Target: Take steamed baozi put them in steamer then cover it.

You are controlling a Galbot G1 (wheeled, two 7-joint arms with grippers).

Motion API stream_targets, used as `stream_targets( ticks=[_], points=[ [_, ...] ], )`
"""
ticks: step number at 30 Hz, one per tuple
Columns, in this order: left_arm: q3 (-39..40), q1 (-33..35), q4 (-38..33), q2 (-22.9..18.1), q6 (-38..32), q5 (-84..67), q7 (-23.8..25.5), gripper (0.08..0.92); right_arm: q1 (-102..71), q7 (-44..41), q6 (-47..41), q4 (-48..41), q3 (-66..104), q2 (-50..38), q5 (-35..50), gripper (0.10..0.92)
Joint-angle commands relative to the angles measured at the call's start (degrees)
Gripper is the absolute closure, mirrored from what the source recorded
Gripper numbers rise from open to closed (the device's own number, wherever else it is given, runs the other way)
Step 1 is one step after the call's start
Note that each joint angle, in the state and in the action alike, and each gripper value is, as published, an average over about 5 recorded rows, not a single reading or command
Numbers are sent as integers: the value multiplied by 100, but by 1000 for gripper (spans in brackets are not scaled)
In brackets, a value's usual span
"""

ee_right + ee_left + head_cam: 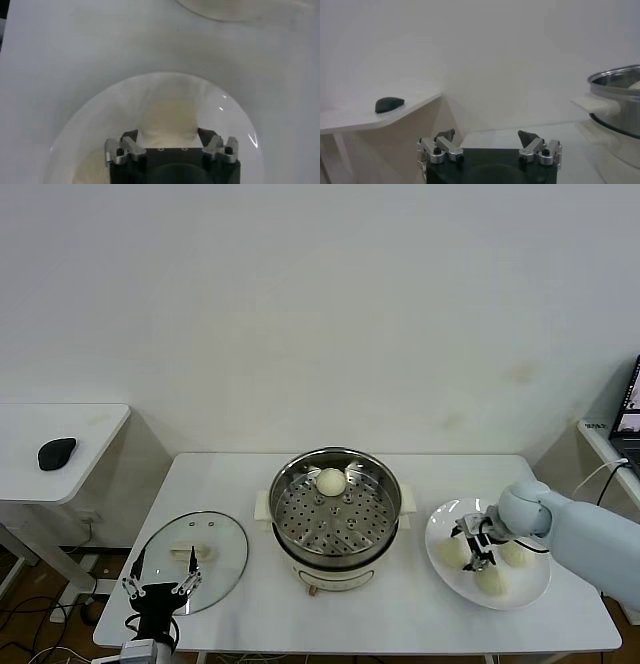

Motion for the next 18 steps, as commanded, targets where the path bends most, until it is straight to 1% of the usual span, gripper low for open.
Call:
stream_targets(
  ticks=[1, 6, 13, 18],
  points=[
    [15, 5, -29, -3, 3, 9, -1, 177, 170, -151, -13, -42, -100, 42, 69, 388],
    [27, 1, -45, 4, 3, 10, -2, 177, 723, -244, -99, 94, -313, -114, 321, 412],
    [61, -46, -40, 39, 3, -8, -3, 177, 1824, -440, -301, 465, -562, -538, 917, 414],
    [125, -104, -18, 82, 25, -22, 2, 177, 2972, -468, -470, 718, -1242, -631, 1337, 414]
  ],
)
